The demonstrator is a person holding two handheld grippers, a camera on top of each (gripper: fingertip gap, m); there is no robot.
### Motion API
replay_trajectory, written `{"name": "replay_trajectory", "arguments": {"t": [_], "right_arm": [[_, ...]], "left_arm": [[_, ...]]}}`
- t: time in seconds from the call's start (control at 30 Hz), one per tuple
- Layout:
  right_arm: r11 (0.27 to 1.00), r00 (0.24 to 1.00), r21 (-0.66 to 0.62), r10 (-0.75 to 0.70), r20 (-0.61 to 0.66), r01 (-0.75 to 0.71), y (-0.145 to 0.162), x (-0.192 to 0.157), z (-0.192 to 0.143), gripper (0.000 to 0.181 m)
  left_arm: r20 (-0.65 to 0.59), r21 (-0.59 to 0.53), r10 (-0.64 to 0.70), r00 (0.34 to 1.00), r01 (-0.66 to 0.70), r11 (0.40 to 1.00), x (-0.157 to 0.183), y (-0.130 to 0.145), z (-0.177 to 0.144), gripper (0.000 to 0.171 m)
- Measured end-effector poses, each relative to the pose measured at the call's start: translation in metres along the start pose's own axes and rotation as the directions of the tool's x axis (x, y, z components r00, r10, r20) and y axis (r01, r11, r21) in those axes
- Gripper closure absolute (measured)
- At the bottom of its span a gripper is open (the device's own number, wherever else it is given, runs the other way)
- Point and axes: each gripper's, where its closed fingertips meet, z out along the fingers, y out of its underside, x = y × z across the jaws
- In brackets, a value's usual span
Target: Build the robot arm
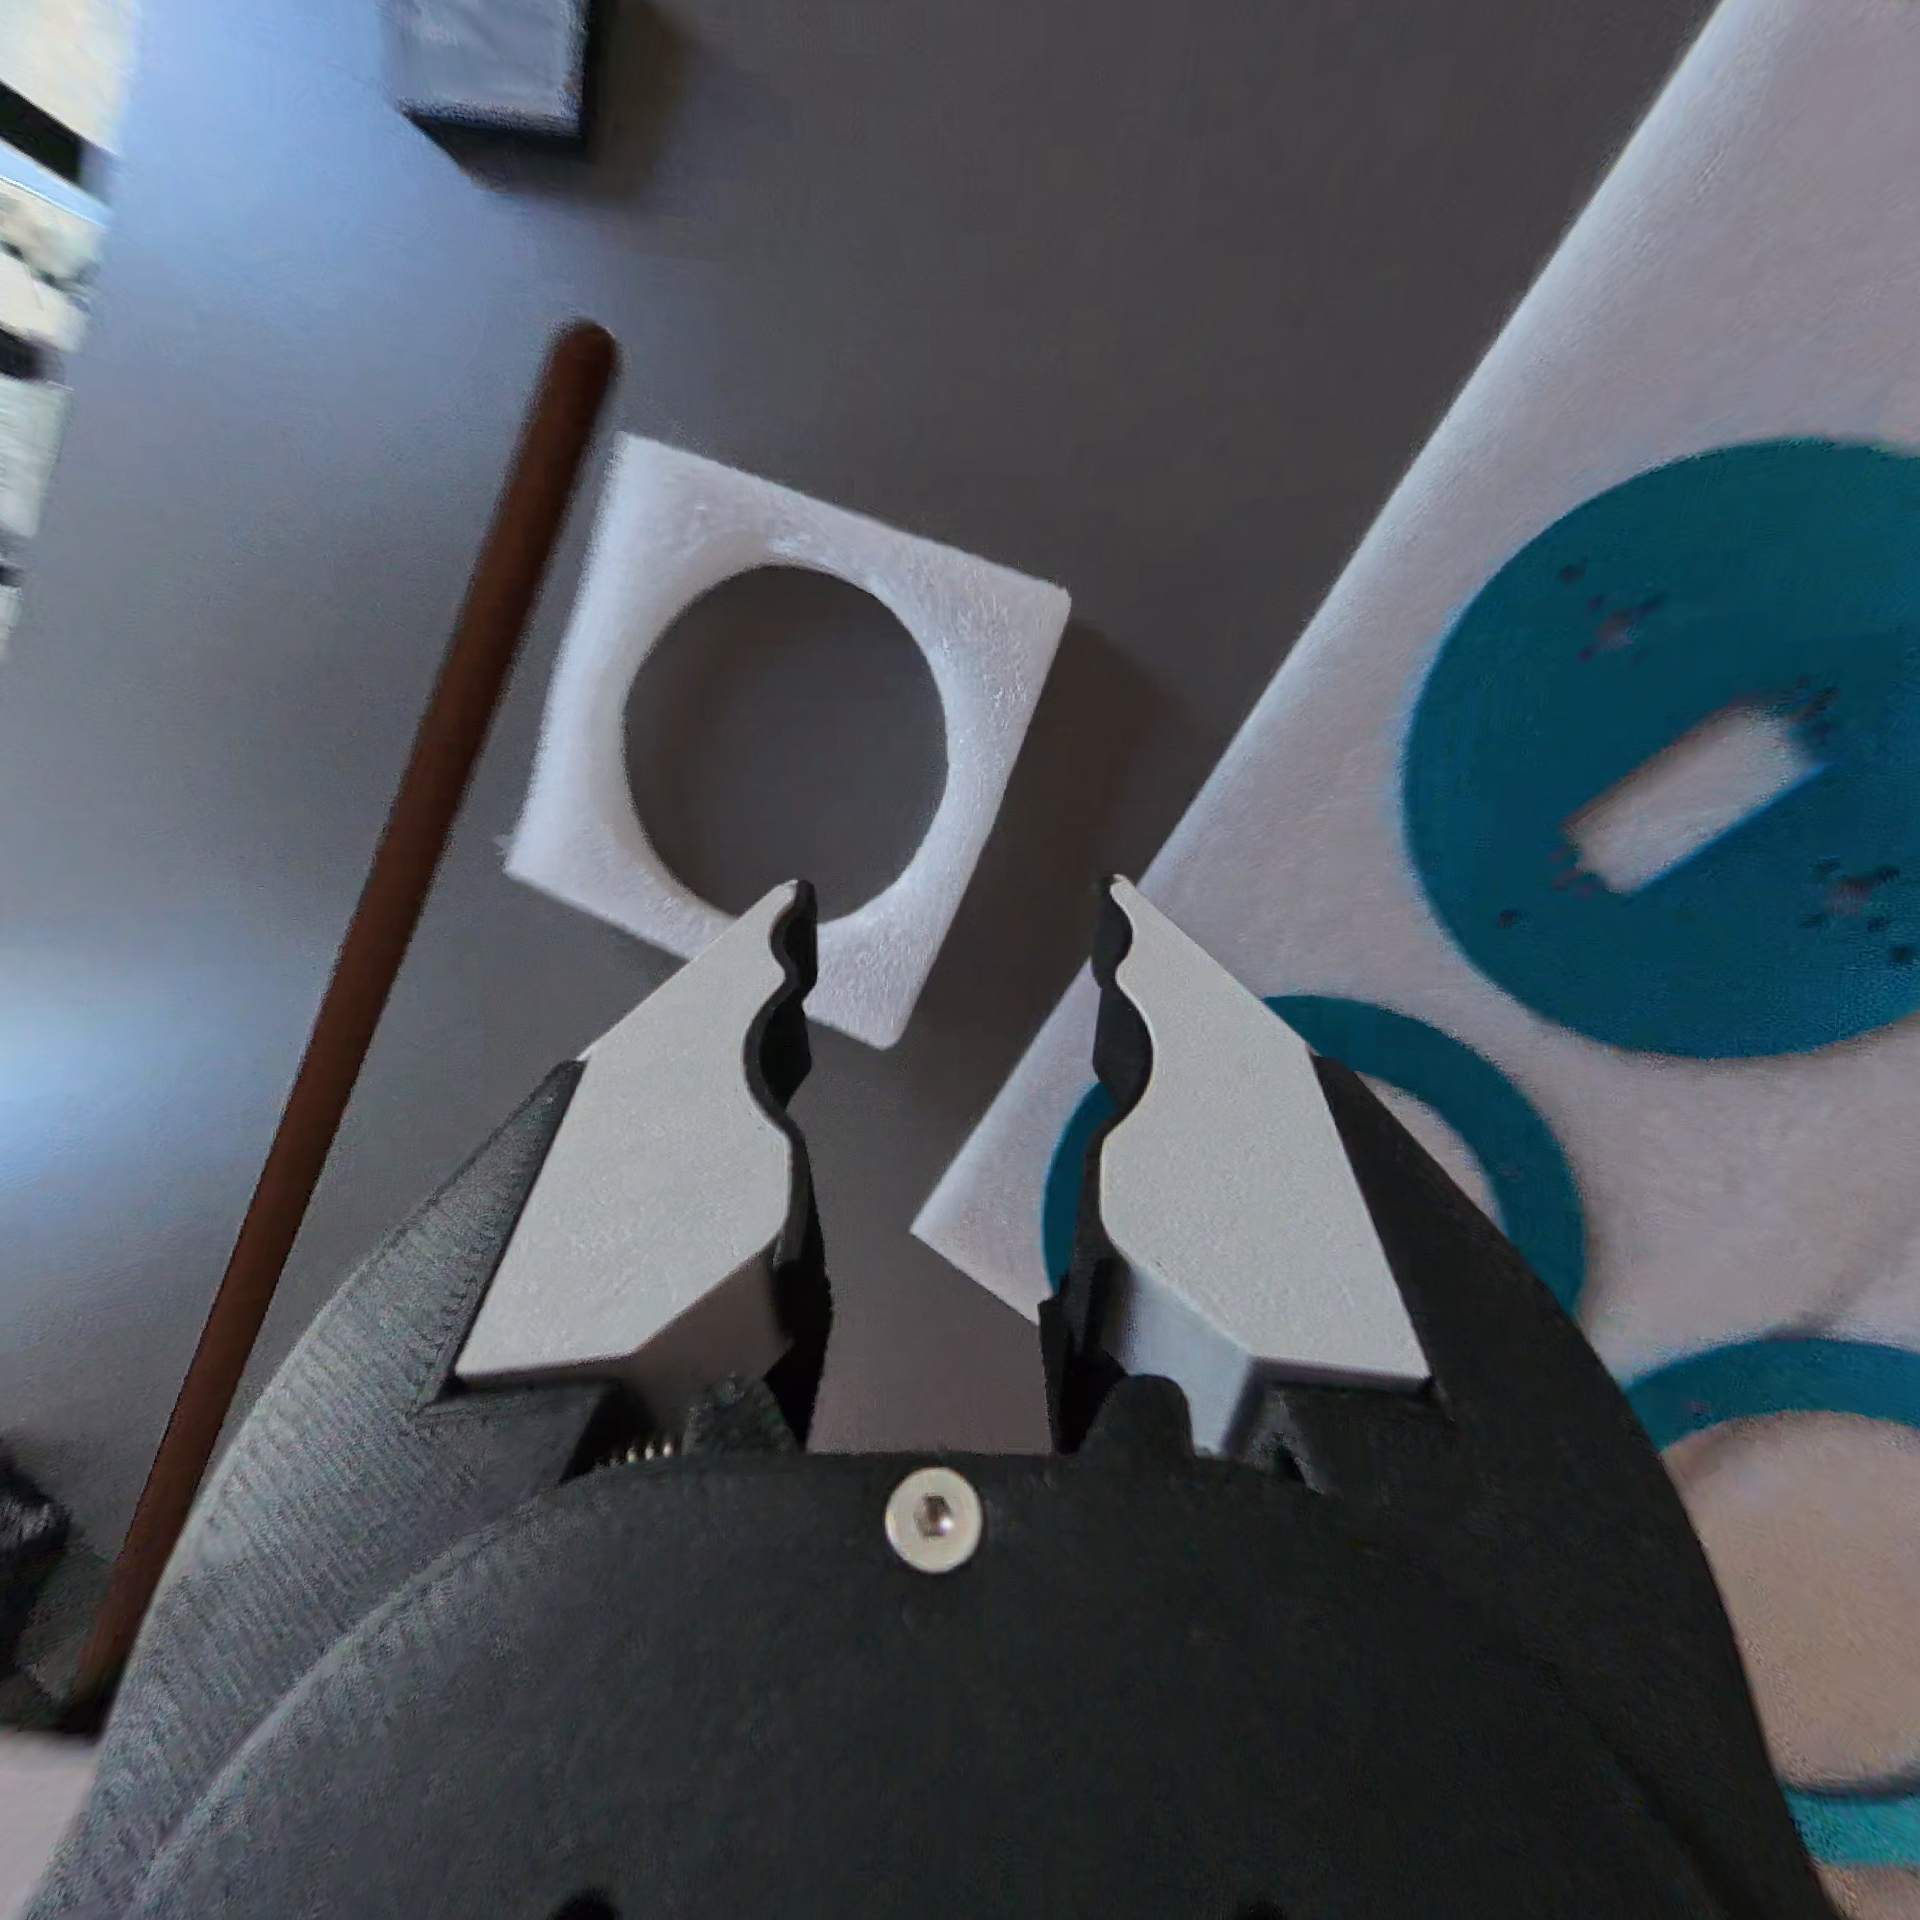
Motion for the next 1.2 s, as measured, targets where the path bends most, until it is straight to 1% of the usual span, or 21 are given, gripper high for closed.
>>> {"name": "replay_trajectory", "arguments": {"t": [0.07,0.1,0.17,0.23,0.33,0.43,0.5,0.53,0.57,0.63,0.7,0.77,0.8,0.83,0.87,0.9,0.93,1.0,1.03,1.1,1.2], "right_arm": [[0.999,0.999,-0.017,-0.035,0.002,0.035,-0.002,0.008,0.000,0.101],[0.998,0.999,-0.025,-0.050,0.002,0.050,-0.004,0.012,0.000,0.101],[0.997,0.997,-0.034,-0.075,0.004,0.075,-0.010,0.020,0.001,0.101],[0.996,0.997,-0.044,-0.082,0.008,0.082,-0.016,0.027,0.001,0.101],[0.993,0.995,-0.061,-0.097,0.011,0.097,-0.021,0.031,0.001,0.101],[0.994,0.995,-0.041,-0.097,0.012,0.098,-0.023,0.033,0.001,0.101],[0.998,0.997,-0.011,-0.069,0.021,0.070,-0.022,0.033,-0.002,0.100],[0.998,0.998,0.013,-0.056,0.010,0.056,-0.022,0.036,-0.005,0.096],[0.998,0.999,0.052,-0.041,-0.009,0.041,-0.023,0.039,-0.010,0.092],[0.989,1.000,0.150,-0.006,-0.011,0.008,-0.019,0.039,-0.029,0.093],[0.949,0.994,0.316,0.049,-0.094,-0.016,-0.014,0.050,-0.060,0.099],[0.854,0.984,0.519,0.117,-0.136,-0.030,-0.003,0.050,-0.101,0.111],[0.772,0.978,0.635,0.152,-0.145,-0.026,0.002,0.046,-0.124,0.115],[0.671,0.977,0.742,0.170,-0.129,-0.018,0.007,0.038,-0.145,0.120],[0.587,0.977,0.809,0.182,-0.108,-0.020,0.016,0.029,-0.158,0.121],[0.547,0.973,0.836,0.209,-0.096,-0.035,0.030,0.025,-0.160,0.121],[0.555,0.968,0.830,0.230,-0.098,-0.048,0.045,0.022,-0.154,0.120],[0.597,0.951,0.802,0.259,-0.167,-0.021,0.073,0.023,-0.135,0.117],[0.591,0.941,0.806,0.276,-0.195,-0.006,0.082,0.024,-0.129,0.117],[0.545,0.921,0.837,0.308,-0.237,0.033,0.095,0.025,-0.128,0.117],[0.466,0.887,0.870,0.320,-0.332,0.157,0.101,0.026,-0.144,0.111]], "left_arm": [[0.085,0.147,-0.082,0.993,0.069,0.987,0.009,-0.004,-0.045,0.117],[0.088,0.194,-0.139,0.986,0.120,0.974,0.021,0.000,-0.069,0.117],[0.073,0.267,-0.249,0.966,0.222,0.938,0.053,0.014,-0.113,0.116],[0.102,0.328,-0.333,0.937,0.284,0.901,0.086,0.034,-0.150,0.122],[0.104,0.408,-0.415,0.904,0.342,0.847,0.150,0.056,-0.189,0.128],[0.089,0.490,-0.485,0.870,0.386,0.782,0.212,0.066,-0.209,0.133],[0.094,0.505,-0.497,0.862,0.389,0.770,0.250,0.071,-0.209,0.131],[0.107,0.518,-0.511,0.853,0.391,0.761,0.262,0.074,-0.207,0.132],[0.117,0.538,-0.534,0.837,0.398,0.743,0.270,0.076,-0.206,0.131],[0.109,0.572,-0.578,0.809,0.424,0.702,0.275,0.078,-0.200,0.130],[0.077,0.575,-0.599,0.797,0.455,0.680,0.276,0.077,-0.183,0.126],[0.056,0.558,-0.598,0.800,0.472,0.683,0.276,0.070,-0.162,0.122],[0.047,0.558,-0.587,0.809,0.466,0.687,0.277,0.062,-0.151,0.123],[0.037,0.565,-0.572,0.819,0.455,0.688,0.278,0.051,-0.142,0.125],[0.021,0.579,-0.553,0.833,0.441,0.685,0.280,0.039,-0.135,0.129],[0.006,0.595,-0.533,0.846,0.425,0.682,0.281,0.027,-0.128,0.130],[0.004,0.601,-0.517,0.856,0.411,0.686,0.281,0.017,-0.121,0.129],[0.023,0.590,-0.486,0.874,0.381,0.712,0.278,0.002,-0.107,0.124],[0.029,0.590,-0.468,0.883,0.363,0.721,0.278,-0.007,-0.104,0.124],[0.051,0.624,-0.442,0.895,0.317,0.714,0.275,-0.026,-0.105,0.122],[0.105,0.685,-0.423,0.900,0.243,0.686,0.265,-0.052,-0.119,0.115]]}}
